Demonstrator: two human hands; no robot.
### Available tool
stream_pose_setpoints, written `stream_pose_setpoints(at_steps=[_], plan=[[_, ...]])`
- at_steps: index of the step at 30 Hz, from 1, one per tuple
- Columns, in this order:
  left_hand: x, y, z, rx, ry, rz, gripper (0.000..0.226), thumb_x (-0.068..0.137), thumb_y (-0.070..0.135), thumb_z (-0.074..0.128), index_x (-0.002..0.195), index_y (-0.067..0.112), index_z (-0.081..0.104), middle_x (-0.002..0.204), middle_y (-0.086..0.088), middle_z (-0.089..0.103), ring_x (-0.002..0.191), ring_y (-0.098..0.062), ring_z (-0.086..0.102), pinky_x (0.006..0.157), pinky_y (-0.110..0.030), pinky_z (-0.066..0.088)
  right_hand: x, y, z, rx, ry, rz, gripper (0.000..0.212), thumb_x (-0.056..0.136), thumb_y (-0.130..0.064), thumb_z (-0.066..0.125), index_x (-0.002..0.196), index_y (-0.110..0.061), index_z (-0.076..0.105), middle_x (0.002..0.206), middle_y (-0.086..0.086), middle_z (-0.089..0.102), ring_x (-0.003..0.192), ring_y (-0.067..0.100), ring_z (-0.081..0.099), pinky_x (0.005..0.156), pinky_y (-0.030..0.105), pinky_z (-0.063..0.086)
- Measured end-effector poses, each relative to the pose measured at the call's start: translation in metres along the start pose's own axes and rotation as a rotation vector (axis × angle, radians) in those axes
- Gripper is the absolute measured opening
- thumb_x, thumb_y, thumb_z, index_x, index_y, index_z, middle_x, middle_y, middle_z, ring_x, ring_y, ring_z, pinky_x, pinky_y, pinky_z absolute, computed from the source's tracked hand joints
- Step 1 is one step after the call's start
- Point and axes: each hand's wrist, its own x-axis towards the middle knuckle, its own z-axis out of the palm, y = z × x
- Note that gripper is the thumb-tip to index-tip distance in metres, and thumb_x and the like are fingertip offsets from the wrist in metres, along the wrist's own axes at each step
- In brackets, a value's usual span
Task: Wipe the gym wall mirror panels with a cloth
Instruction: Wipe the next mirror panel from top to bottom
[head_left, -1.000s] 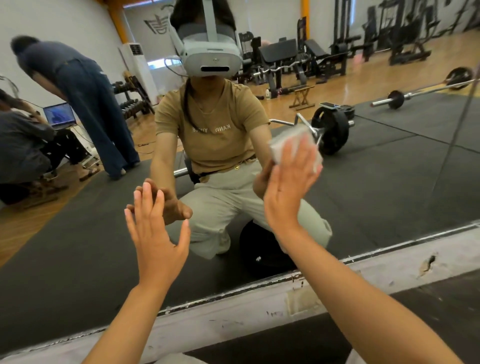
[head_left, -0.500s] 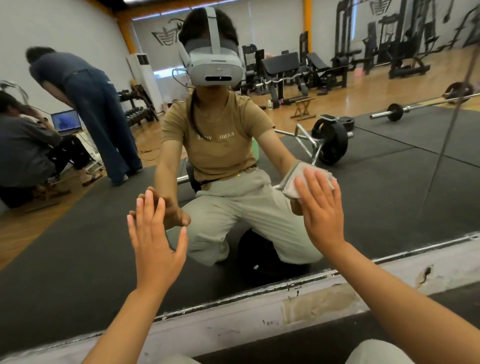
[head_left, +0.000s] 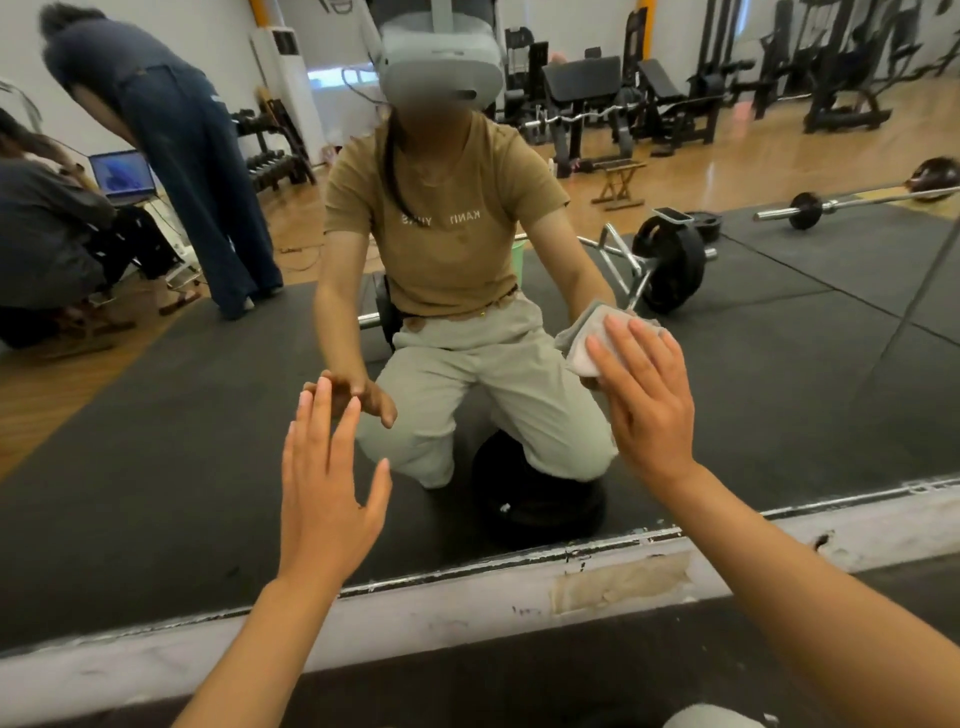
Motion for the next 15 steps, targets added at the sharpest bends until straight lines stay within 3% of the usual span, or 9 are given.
stream_pose_setpoints(at_steps=[5,10,15], plan=[[-0.003,0.006,-0.022,0.01,-0.114,-0.066,0.062,0.093,0.03,0.053,0.148,0.005,0.038,0.165,-0.009,0.014,0.153,-0.024,0.012,0.124,-0.043,0.008,0.017,-0.019,-0.025,0.091,-0.121,0.084,0.034,0.097,0.003,0.058,0.13,-0.002,0.061,0.138,0.018,0.056,0.13,0.035,0.051,0.105,0.056,0.042],[0.001,0.022,-0.06,-0.01,-0.257,-0.14,0.061,0.094,0.035,0.046,0.148,0.007,0.037,0.163,-0.008,0.019,0.151,-0.025,0.02,0.124,-0.037,0.006,0.03,-0.031,-0.063,0.123,-0.393,0.217,0.035,0.097,0.002,0.056,0.131,-0.005,0.061,0.141,0.011,0.056,0.131,0.025,0.053,0.109,0.045,0.041],[0.004,0.055,-0.112,-0.039,-0.485,-0.172,0.06,0.094,0.039,0.041,0.146,0.008,0.042,0.16,-0.008,0.028,0.148,-0.023,0.026,0.123,-0.035,0.008,0.065,-0.043,-0.102,0.198,-0.642,0.332,0.036,0.101,-0.005,0.048,0.134,-0.01,0.059,0.139,0.006,0.058,0.125,0.023,0.057,0.105,0.046,0.043]])
